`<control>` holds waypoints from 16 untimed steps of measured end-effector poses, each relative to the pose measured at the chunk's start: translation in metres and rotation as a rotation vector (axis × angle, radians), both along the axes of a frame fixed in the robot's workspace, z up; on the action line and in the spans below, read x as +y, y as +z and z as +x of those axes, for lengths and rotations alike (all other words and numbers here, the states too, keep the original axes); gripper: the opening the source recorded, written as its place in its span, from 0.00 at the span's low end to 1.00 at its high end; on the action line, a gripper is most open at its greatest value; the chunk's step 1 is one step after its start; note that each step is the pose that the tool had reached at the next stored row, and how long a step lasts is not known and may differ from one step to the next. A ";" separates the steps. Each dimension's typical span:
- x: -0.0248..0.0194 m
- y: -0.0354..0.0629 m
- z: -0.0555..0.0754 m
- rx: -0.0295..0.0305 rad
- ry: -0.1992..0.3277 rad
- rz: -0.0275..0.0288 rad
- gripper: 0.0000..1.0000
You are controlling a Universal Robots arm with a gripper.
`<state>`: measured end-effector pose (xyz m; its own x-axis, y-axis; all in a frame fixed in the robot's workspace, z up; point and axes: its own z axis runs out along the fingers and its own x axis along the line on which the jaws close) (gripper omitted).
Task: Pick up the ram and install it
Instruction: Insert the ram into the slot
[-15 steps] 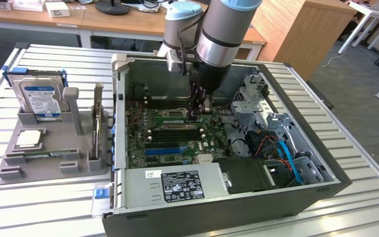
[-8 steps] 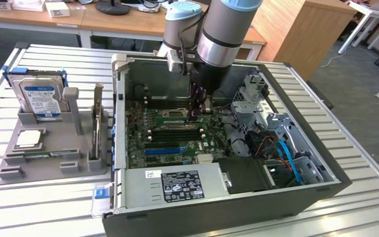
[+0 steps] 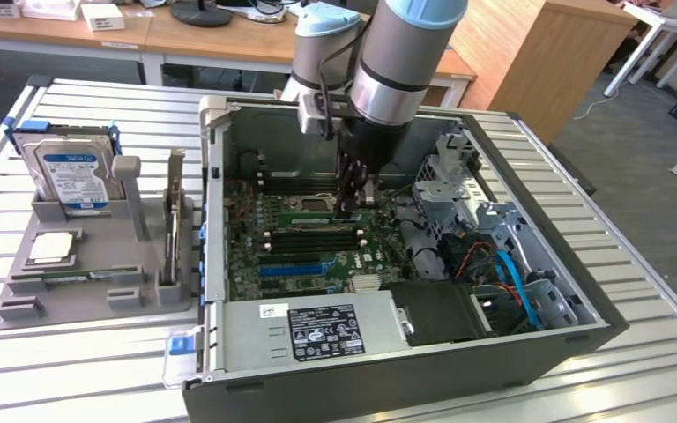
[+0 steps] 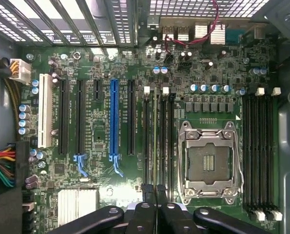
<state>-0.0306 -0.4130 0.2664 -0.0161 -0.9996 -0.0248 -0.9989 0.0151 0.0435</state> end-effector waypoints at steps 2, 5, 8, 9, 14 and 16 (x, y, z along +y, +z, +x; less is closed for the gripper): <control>0.0000 -0.0031 0.000 0.0000 0.000 0.0000 0.12; 0.0000 -0.0078 0.000 -0.0001 0.000 0.0001 0.12; 0.0000 -0.0116 0.000 -0.0001 0.000 0.0001 0.12; 0.0000 -0.0127 0.000 -0.0001 0.000 0.0001 0.12; 0.0000 -0.0142 0.000 0.0001 0.000 -0.0001 0.12; 0.0001 -0.0148 0.000 -0.0002 0.000 0.0004 0.12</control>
<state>-0.0306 -0.4129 0.2516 -0.0162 -0.9996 -0.0252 -0.9989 0.0151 0.0434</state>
